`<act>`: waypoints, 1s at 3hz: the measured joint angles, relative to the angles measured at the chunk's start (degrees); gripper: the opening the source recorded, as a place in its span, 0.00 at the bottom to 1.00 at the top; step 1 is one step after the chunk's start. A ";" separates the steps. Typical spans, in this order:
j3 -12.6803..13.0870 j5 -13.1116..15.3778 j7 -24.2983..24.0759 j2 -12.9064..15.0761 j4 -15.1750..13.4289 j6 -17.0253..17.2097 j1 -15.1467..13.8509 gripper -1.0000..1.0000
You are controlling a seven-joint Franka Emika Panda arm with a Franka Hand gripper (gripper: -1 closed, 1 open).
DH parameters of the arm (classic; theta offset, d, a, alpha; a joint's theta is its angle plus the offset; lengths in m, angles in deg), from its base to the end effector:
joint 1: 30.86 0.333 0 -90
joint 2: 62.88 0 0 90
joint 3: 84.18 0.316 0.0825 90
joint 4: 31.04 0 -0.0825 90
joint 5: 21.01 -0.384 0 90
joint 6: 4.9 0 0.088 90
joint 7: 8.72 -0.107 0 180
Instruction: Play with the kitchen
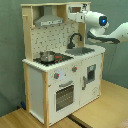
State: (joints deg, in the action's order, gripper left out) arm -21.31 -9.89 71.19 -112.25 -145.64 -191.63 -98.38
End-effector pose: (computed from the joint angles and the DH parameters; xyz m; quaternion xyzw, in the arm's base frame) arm 0.4785 0.2495 0.7081 0.3023 0.5935 0.2430 0.7052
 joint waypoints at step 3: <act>-5.10 0.00 -0.35 -4.40 -9.26 0.45 13.65 1.00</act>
State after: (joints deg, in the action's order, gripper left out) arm -26.42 -9.89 70.84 -116.65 -154.90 -191.18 -84.73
